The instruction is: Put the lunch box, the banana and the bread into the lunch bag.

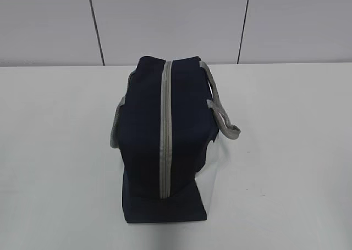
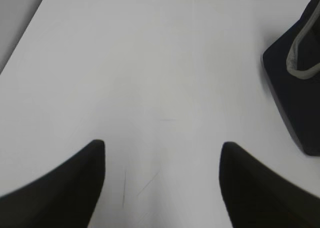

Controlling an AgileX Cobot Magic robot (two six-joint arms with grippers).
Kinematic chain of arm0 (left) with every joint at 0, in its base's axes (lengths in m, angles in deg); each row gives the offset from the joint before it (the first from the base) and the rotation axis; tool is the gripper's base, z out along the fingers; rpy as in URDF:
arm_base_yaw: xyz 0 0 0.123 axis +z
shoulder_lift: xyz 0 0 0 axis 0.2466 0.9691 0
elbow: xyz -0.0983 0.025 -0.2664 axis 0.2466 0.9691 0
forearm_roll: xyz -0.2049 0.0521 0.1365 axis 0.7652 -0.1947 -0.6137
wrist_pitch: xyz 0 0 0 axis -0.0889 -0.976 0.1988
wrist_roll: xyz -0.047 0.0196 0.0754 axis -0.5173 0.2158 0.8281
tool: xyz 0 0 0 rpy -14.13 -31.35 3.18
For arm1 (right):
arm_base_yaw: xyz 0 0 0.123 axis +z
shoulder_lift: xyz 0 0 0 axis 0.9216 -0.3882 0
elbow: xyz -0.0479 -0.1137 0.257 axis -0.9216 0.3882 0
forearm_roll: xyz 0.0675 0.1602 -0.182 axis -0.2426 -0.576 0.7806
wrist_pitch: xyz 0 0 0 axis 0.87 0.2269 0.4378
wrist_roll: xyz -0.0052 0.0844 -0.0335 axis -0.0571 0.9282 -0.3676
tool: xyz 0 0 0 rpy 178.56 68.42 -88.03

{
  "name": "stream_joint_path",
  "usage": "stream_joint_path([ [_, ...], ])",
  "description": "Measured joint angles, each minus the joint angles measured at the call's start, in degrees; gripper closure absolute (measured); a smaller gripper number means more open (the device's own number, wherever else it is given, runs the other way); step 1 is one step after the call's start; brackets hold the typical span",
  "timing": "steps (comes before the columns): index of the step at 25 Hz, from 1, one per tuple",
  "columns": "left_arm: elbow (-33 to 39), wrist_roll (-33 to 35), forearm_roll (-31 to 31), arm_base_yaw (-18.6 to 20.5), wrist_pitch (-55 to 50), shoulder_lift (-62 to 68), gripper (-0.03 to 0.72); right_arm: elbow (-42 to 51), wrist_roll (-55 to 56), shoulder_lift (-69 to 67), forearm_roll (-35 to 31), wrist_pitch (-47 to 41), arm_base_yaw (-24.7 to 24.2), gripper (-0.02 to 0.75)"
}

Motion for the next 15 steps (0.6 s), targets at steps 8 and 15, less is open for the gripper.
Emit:
stream_joint_path([
  [8, 0.0, 0.0, 0.0, 0.0, 0.0, 0.0, 0.202, 0.0, 0.0, 0.1, 0.0, 0.0, -5.6, 0.178],
  [15, 0.0, 0.0, 0.0, 0.0, 0.0, 0.0, 0.202, 0.0, 0.0, 0.1, 0.0, 0.0, -6.1, 0.178],
])
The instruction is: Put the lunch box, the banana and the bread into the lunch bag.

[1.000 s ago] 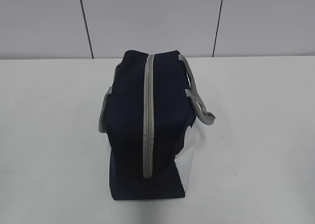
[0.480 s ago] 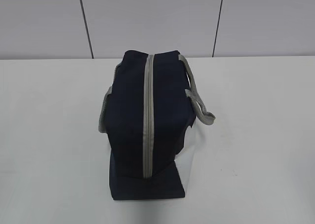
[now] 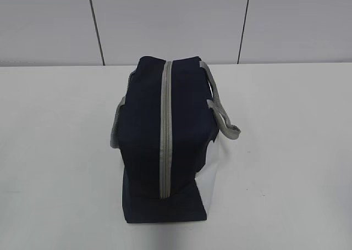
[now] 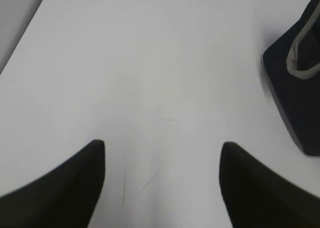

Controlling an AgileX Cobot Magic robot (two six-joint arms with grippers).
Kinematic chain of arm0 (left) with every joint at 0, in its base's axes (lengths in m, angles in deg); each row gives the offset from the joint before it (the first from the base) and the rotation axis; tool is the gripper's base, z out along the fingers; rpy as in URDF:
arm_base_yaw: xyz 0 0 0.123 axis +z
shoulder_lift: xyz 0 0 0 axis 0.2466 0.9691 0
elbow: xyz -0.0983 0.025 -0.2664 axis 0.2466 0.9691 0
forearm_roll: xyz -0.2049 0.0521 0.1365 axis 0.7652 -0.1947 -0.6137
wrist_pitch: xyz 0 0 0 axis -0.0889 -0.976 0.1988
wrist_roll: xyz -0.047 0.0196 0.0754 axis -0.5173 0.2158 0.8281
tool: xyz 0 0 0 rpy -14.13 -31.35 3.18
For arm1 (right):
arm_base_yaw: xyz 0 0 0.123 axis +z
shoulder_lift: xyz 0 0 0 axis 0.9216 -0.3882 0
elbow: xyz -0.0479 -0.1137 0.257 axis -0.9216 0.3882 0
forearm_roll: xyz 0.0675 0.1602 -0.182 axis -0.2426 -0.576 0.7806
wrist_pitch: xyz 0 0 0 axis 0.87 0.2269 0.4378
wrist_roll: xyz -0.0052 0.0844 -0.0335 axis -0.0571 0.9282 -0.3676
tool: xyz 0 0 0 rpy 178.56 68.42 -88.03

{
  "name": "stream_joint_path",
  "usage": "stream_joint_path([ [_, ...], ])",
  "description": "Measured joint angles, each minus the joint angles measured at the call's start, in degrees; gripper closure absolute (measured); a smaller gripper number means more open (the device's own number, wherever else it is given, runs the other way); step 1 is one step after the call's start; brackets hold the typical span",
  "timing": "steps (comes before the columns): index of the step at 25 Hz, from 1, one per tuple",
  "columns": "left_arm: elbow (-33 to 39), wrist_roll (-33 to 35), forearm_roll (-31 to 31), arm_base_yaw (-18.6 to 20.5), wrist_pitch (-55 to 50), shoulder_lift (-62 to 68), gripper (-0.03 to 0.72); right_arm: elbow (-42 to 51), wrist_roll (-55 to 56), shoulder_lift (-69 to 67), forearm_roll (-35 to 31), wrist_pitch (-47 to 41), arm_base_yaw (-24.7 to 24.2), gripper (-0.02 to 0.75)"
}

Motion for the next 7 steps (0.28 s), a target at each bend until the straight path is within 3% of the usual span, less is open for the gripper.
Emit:
stream_joint_path([
  [7, 0.0, 0.0, 0.0, 0.0, 0.0, 0.0, 0.202, 0.0, 0.0, 0.0, 0.0, 0.0, 0.0, 0.178],
])
